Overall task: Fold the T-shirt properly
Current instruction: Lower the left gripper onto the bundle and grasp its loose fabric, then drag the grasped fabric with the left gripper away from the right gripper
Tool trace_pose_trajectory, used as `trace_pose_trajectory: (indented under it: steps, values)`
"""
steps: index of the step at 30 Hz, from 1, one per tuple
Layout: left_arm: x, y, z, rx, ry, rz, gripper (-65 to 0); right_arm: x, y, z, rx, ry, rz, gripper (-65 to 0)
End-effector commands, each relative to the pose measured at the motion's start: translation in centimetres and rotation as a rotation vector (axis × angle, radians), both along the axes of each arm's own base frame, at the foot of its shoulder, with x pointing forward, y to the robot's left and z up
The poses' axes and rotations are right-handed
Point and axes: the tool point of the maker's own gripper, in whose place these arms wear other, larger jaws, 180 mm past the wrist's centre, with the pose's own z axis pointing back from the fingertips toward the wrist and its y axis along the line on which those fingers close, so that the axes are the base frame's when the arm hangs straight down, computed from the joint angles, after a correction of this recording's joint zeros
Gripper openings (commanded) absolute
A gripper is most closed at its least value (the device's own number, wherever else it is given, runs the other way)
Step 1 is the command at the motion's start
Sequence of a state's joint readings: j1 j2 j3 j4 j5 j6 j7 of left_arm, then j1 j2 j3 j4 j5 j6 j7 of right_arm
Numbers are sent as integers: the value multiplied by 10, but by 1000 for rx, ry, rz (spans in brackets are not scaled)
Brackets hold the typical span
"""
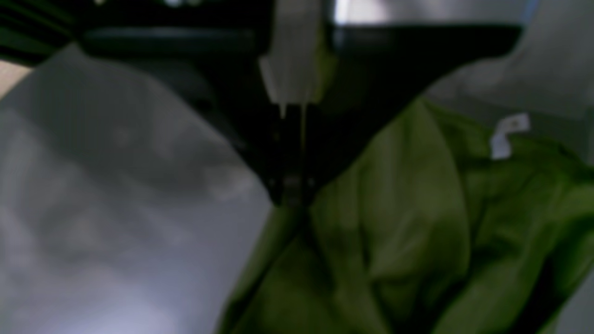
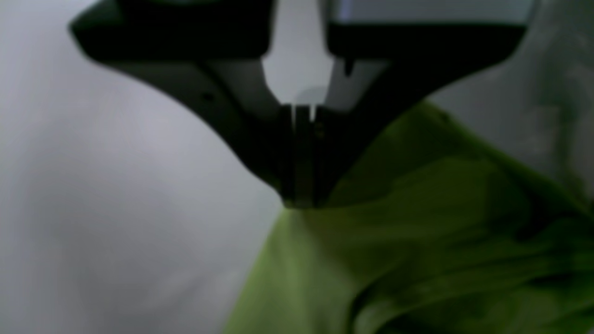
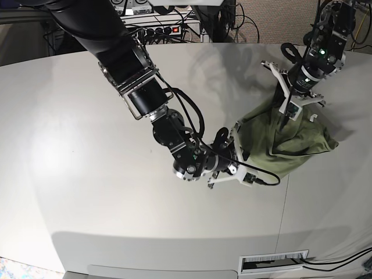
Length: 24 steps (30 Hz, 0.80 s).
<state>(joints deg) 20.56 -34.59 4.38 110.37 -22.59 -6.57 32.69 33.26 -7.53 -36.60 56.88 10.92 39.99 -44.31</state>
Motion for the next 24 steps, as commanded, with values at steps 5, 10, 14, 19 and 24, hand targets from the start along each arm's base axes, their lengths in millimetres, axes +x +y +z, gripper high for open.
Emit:
trace_pose_trajectory:
  steps: [5, 10, 14, 19, 24]
  values:
    - [6, 20, -17, 20, 6, 23, -650, 9, 14, 26, 76, -26, 5, -650]
    - [-7, 40, -53, 61, 76, 10, -650, 9, 14, 26, 76, -26, 6, -650]
    - [-18, 43, -67, 69, 118, -35, -650, 9, 14, 26, 77, -27, 5, -650]
    - [-29, 46, -71, 82, 163, -102, -650, 14, 13, 30, 72, -39, 4, -650]
    - [-44, 64, -73, 127, 207, -136, -650, 19, 11, 33, 63, -59, 1, -650]
